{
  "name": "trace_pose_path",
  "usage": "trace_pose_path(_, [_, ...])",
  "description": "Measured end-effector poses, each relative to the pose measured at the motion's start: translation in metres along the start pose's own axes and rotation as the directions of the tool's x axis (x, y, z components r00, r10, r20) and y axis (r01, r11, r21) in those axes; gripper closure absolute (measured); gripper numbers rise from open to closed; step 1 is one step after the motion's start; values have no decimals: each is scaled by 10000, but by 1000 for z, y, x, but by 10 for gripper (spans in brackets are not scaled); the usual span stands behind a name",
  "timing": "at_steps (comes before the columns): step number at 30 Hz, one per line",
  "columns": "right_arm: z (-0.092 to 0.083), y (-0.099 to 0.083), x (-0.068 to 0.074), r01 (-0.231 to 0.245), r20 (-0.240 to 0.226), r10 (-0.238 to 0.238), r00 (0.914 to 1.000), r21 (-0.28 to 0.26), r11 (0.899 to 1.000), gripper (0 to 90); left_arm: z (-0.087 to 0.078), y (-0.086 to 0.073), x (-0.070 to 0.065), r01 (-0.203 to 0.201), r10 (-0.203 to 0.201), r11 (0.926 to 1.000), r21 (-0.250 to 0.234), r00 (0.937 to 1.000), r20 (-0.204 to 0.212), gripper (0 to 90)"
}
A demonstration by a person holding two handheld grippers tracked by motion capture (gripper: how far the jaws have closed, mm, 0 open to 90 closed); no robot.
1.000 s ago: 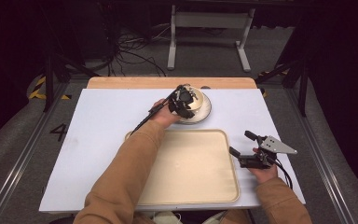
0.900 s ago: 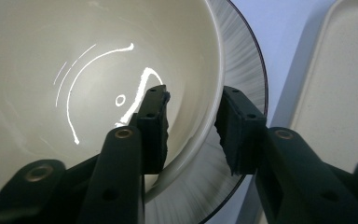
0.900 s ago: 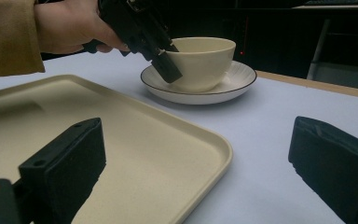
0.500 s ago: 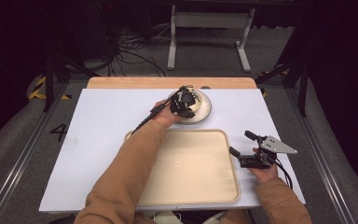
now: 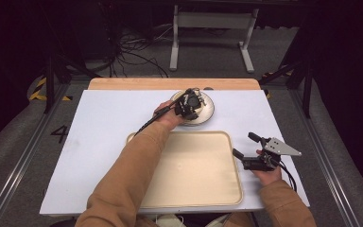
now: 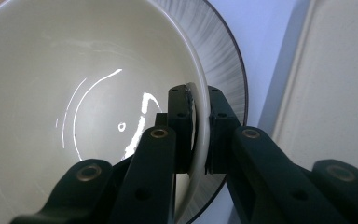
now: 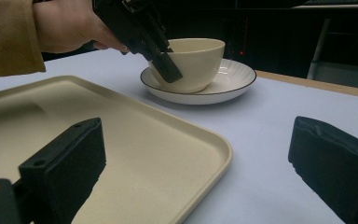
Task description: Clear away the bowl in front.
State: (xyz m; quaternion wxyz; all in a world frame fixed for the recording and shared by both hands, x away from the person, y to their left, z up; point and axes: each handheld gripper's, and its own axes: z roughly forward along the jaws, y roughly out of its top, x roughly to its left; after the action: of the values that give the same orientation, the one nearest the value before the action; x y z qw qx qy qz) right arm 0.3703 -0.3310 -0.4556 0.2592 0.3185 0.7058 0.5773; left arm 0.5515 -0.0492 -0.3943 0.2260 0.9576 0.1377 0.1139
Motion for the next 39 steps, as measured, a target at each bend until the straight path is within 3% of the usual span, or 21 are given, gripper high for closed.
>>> trace_pose_path(6, [0,0,0,-27,15,27,10000,1,10000,42,-7,4,0,-51,51,10000,81,10000,8,840])
trace_pose_path(10, [0,0,0,-24,12,24,10000,-3,10000,42,-12,5,1,219,-220,9997,47,9996,201,836])
trace_pose_path(36, [1,0,0,-58,13,58,10000,55,10000,43,-67,3,-12,-286,276,9992,279,9990,358,836])
trace_pose_path(38, [1,0,0,-58,11,58,10000,58,10000,43,-70,1,-15,-183,171,9994,287,9990,412,836])
trace_pose_path(39, [1,0,0,-43,18,43,10000,53,10000,43,-75,0,-17,-421,410,9986,316,9986,328,836])
